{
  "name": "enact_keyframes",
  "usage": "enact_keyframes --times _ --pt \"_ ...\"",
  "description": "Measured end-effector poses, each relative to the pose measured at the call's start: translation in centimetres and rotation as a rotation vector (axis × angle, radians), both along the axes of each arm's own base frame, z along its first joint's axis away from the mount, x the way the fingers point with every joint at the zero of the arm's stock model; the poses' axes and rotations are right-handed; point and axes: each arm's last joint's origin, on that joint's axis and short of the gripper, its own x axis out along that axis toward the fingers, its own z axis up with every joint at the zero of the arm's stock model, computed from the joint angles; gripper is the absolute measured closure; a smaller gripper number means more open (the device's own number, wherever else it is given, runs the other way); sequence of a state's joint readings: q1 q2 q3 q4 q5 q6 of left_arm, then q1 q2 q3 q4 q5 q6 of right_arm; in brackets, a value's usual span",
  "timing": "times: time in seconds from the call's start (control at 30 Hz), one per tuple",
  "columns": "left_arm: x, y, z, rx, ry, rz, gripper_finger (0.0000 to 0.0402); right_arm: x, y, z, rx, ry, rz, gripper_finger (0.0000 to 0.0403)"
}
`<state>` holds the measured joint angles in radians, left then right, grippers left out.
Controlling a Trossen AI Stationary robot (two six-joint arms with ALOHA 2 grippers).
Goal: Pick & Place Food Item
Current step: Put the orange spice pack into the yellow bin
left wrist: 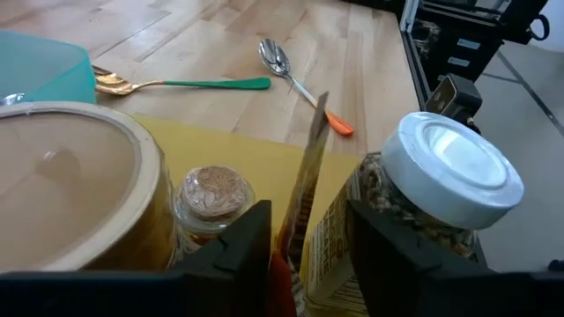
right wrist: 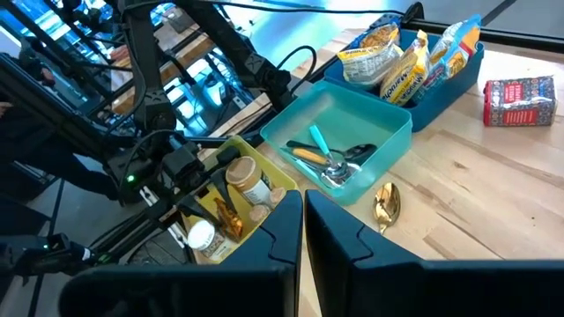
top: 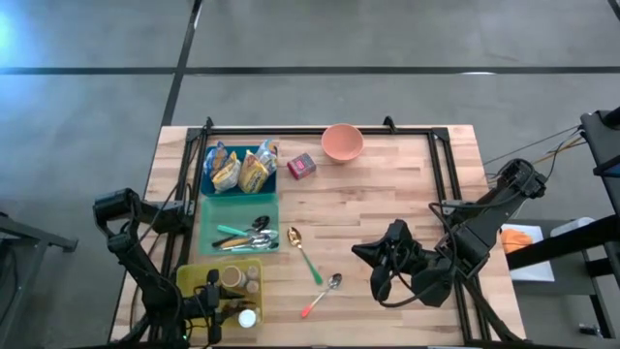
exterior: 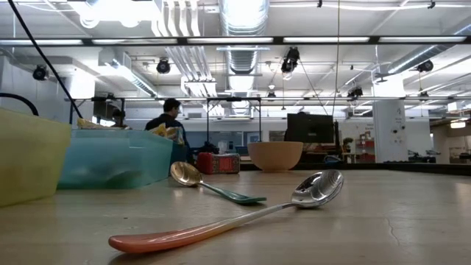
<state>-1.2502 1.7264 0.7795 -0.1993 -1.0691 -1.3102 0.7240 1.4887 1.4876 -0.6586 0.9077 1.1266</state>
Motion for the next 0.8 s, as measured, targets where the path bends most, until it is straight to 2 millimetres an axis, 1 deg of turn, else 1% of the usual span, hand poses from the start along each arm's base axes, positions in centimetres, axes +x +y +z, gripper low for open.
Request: enact_keyframes --times 0.13,0.27,0.37,0.6,0.63,0.8 --pt "0.08 -0.03 0.06 -0.010 -0.001 0.005 0.0246 0.03 0.05 0.04 0.007 -0.002 0.007 0.0388" --pt "0.14 -0.12 0.22 0.000 -0.010 0.003 0.0257 0.04 0.10 0.03 0.015 0.004 0.022 0.0388" --pt "0.14 -0.12 0.26 0.003 -0.016 0.005 0.0286 0.05 0.12 0.02 0.016 0.004 0.022 0.0388" --pt "0.16 -0.12 0.34 0.013 -0.030 0.007 0.0381 0.06 0.12 0.01 0.012 0.005 0.024 0.0388" --pt "0.18 -0.12 0.37 0.016 -0.039 0.011 0.0389 0.06 0.12 0.01 0.012 0.005 0.024 0.0388" --pt "0.29 -0.12 0.67 0.026 -0.120 0.048 0.0393 0.06 0.12 0.01 0.011 0.006 0.025 0.0388"
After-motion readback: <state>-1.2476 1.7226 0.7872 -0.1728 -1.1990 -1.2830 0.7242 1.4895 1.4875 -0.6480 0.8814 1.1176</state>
